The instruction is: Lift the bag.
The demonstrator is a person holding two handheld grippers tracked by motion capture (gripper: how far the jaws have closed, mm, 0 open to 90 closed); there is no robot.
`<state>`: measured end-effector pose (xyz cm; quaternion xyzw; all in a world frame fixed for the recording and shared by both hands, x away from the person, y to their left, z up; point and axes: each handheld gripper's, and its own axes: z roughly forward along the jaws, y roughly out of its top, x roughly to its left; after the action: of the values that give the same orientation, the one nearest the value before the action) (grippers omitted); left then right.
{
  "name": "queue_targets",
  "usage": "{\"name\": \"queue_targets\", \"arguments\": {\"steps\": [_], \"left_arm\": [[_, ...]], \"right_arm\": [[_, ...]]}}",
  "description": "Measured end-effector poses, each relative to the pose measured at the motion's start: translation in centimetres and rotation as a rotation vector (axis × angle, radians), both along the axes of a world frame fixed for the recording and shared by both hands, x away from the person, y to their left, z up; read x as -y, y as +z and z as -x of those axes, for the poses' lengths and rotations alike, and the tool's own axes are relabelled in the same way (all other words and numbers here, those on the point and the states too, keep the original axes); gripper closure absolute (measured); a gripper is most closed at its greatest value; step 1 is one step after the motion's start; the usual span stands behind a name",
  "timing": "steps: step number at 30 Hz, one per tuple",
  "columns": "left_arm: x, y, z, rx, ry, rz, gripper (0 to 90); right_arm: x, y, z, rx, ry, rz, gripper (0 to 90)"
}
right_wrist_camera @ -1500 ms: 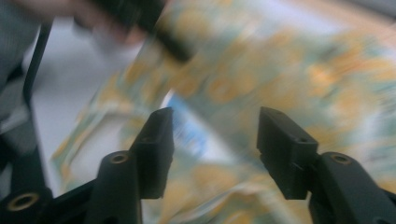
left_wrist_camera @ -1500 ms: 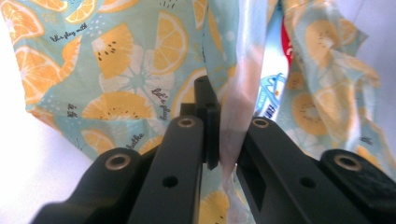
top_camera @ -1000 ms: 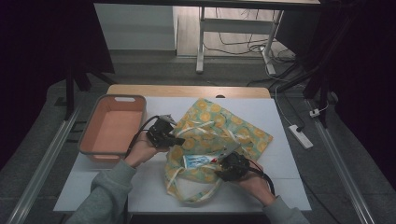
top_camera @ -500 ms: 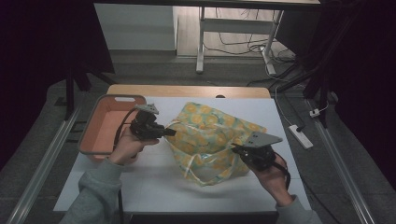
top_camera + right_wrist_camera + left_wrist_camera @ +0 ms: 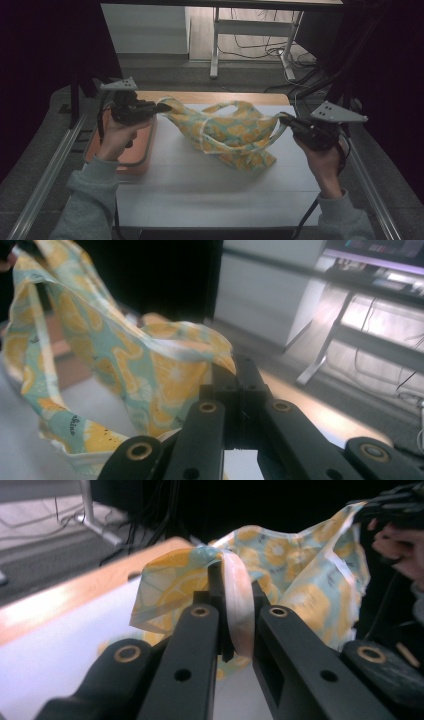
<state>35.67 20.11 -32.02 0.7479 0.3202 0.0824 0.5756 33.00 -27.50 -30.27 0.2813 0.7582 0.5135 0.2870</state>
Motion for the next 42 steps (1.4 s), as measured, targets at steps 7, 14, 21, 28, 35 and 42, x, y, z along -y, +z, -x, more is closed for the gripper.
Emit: {"name": "queue_targets", "arguments": {"steps": [7, 14, 21, 28, 35, 42], "left_arm": [[1.7, -0.8, 0.0, 0.004, -0.015, -0.054, 88.3], [3.1, -6.1, -0.8, -0.117, -0.06, -0.151, 87.2], [5.1, -10.4, -1.0, -0.195, -0.089, -0.249, 80.8], [4.6, -9.5, 0.5, -0.107, -0.03, -0.232, 32.2], [1.5, -8.6, 2.9, -0.075, 0.05, -0.2, 27.3], [0.7, -9.9, 3.4, -0.112, 0.068, -0.238, 27.0]], "right_arm": [[0.2, 0.6, -1.7, -0.016, -0.04, -0.021, 89.4], [-0.3, -5.2, -3.1, -0.189, 0.004, 0.065, 89.3], [-2.2, -11.3, -4.2, -0.338, 0.066, 0.122, 89.0], [-2.7, -11.7, -3.4, -0.352, 0.167, 0.073, 52.8], [0.4, -8.7, -0.9, -0.251, 0.16, -0.039, 41.2], [2.9, -7.9, 0.9, -0.234, 0.154, -0.071, 39.9]]}}
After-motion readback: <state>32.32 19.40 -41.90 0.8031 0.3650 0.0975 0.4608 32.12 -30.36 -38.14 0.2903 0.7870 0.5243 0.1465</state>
